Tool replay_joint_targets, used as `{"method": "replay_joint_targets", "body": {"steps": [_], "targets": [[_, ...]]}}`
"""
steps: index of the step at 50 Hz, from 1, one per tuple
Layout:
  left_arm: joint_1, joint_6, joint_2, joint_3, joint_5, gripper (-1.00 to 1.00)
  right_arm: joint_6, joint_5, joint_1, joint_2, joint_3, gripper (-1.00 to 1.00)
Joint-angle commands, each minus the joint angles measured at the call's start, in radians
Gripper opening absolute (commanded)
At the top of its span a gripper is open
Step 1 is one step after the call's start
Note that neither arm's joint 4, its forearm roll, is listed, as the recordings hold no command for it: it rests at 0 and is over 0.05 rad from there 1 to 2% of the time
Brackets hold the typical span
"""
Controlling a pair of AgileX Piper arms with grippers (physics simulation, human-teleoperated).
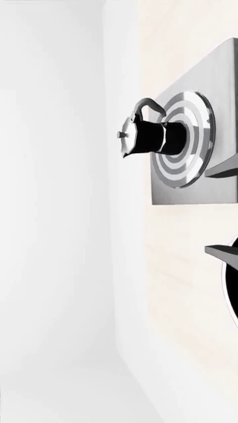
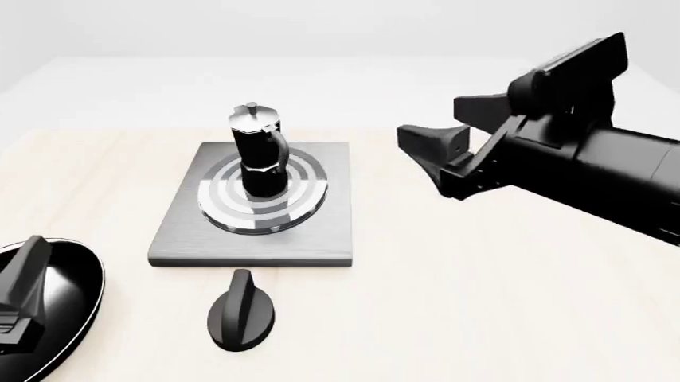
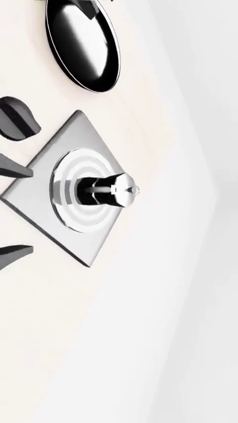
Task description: Turn on the stove and put the moka pot on it.
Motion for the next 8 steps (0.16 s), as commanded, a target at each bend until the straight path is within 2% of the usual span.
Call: {"method": "replay_joint_targets", "body": {"steps": [1, 3, 5, 8], "targets": [[-0.001, 0.002, 0.000, -0.006, 0.000, 1.00, -0.028, -0.071, -0.038, -0.108, 0.167, 1.00], [0.002, 0.002, 0.000, -0.004, -0.002, 1.00, -0.033, -0.089, -0.051, -0.132, 0.196, 1.00], [-0.003, 0.006, 0.000, -0.008, 0.001, 1.00, 0.005, -0.123, -0.068, -0.176, 0.247, 1.00], [-0.012, 0.010, 0.000, -0.005, -0.001, 1.00, -0.016, -0.160, -0.056, -0.193, 0.303, 1.00]]}}
